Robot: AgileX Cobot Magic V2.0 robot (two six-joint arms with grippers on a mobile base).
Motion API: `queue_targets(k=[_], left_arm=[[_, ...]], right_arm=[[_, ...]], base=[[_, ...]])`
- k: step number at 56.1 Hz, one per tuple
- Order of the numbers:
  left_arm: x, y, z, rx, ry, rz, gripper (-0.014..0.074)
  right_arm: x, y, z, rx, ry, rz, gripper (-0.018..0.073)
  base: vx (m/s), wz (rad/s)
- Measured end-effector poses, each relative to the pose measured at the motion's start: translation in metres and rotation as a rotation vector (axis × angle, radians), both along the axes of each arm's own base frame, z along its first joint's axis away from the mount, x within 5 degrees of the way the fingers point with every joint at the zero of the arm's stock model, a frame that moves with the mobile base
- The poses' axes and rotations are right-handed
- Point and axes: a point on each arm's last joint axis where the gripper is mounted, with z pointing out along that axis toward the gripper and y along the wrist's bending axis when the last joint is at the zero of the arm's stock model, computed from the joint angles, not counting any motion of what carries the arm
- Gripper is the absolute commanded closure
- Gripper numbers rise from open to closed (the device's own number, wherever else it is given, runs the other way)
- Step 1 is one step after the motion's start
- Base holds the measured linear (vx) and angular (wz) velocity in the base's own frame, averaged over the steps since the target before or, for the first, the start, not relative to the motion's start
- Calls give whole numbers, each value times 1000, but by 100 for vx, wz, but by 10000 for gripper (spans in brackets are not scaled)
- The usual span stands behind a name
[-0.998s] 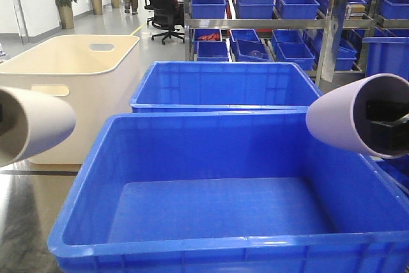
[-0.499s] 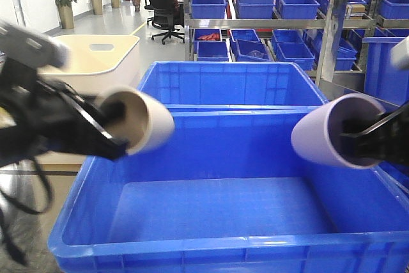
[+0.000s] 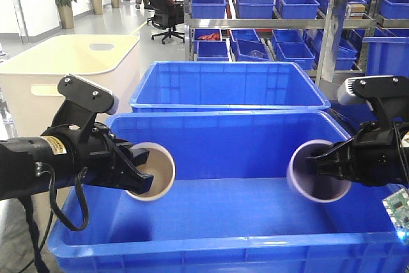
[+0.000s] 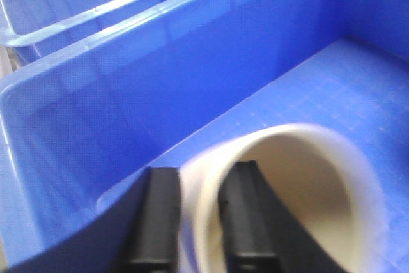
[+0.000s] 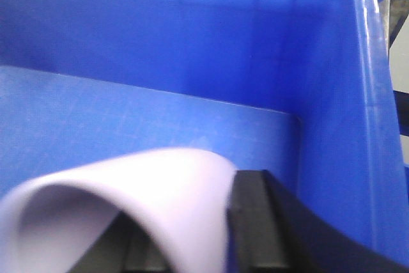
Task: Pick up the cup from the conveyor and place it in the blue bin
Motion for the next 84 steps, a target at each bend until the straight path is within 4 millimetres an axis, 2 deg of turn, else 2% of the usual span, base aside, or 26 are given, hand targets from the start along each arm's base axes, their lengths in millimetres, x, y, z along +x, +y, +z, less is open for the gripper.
queue_targets(k=[6,12,20,35,45,50,64,74,84], left_arm=[[0,0,0,-1,-2,0,111],[-1,0,2,-2,-4,0,148],[-12,5,18,-22,-47,0,293],[-63,27,65,-53,-139,-19,596],[-112,47,86,-73,-189,-35,604],[-138,59,81,-81,-211,-36,604],[-214,92,42,-106,-257,-43,603],[-241,103,23,-102,-256,-55,603],[-253,108,23,-115,-290,-57,603]], right_arm=[[1,0,2,6,-22,-5,46],[2,0,4,11,-41,-10,27],[2,0,4,11,-43,-11,27],[2,0,4,11,-43,-11,27],[2,0,4,11,-43,-11,27],[2,0,4,11,-43,-11,27],[2,0,4,11,-43,-11,27],[2,0,4,11,-43,-11,27],[2,0,4,11,-43,-11,27]], base=[[0,0],[0,0],[0,0],[0,0],[0,0],[0,0],[0,0],[0,0],[0,0]])
